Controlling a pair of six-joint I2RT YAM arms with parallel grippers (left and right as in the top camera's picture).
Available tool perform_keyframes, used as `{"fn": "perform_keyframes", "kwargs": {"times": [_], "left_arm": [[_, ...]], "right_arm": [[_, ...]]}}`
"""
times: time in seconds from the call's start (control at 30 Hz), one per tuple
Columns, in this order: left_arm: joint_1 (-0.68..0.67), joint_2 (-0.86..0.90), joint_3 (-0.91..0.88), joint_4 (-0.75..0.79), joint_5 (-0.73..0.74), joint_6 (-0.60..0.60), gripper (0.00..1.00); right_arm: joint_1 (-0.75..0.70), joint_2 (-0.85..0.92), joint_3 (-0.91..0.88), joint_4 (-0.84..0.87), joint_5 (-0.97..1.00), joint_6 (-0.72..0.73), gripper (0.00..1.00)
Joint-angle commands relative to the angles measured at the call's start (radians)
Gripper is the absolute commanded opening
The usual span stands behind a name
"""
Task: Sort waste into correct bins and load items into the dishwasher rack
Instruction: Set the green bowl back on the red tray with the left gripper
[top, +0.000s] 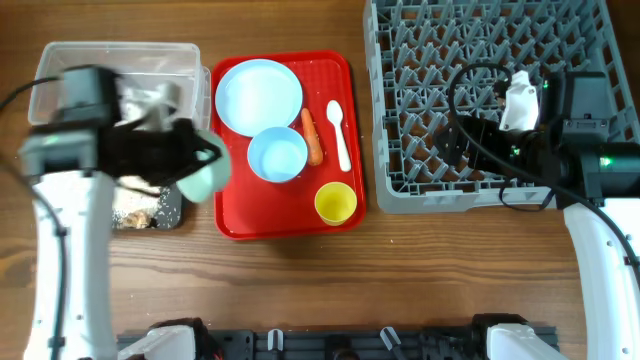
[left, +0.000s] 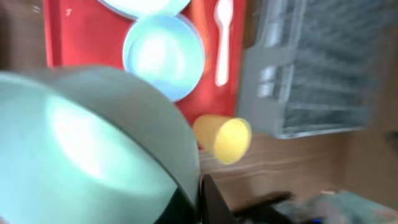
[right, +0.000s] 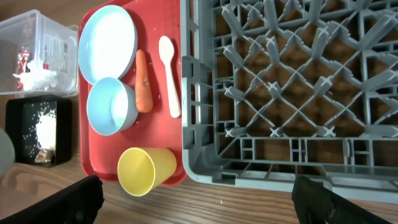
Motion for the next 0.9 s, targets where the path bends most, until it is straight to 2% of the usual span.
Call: {"fn": "perform_keyframes", "kwargs": {"times": [0.0, 0.07, 0.17, 0.23, 0.33, 0.47, 0.5, 0.53, 0.6, 0.67, 0.8, 0.87], "left_arm": [[-0.304, 0.051, 0.000, 0.005, -0.446, -0.277, 0.04], [-0.453, 0.106, -0.031, 0.034, -0.562, -0.360, 0.04], [-0.623, 0.240, -0.094, 0.135, -0.655, -0.391, 0.04], [-0.676, 0.336, -0.104, 0.167, -0.718, -0.411, 0.04], [-0.708, 0.457, -0.104, 0.191, -0.727, -0.411, 0.04], [-0.710, 0.509, -0.108, 0.211, -0.728, -0.414, 0.05], [-0.710, 0.509, -0.108, 0.214, -0.727, -0.414, 0.14], [-0.710, 0.509, -0.108, 0.213, -0.727, -0.414, 0.31], [-0.710, 0.506, -0.106, 0.209, -0.727, -0.414, 0.45], [-0.710, 0.494, -0.088, 0.199, -0.727, -0.414, 0.50], [-0.710, 0.430, 0.033, 0.138, -0.727, -0.410, 0.53], [-0.710, 0.388, 0.073, 0.127, -0.723, -0.409, 0.64]], "right_arm": [[-0.001, 0.008, 0.018, -0.013, 0.011, -0.011, 1.00], [-0.001, 0.008, 0.018, -0.013, 0.011, -0.014, 1.00], [-0.001, 0.008, 0.018, -0.016, 0.011, -0.016, 1.00], [-0.002, 0.008, 0.018, -0.017, 0.011, -0.035, 1.00], [-0.001, 0.008, 0.018, -0.019, 0.011, -0.036, 1.00], [-0.001, 0.008, 0.018, -0.019, 0.011, -0.036, 1.00], [-0.001, 0.008, 0.018, -0.019, 0.011, -0.036, 1.00], [-0.001, 0.008, 0.018, -0.019, 0.010, -0.036, 1.00], [-0.001, 0.008, 0.018, -0.016, 0.010, -0.035, 1.00], [-0.001, 0.008, 0.018, -0.014, 0.010, -0.035, 1.00], [-0.001, 0.008, 0.018, -0.014, 0.011, -0.035, 1.00], [-0.002, 0.008, 0.018, -0.014, 0.011, -0.035, 1.00]]}}
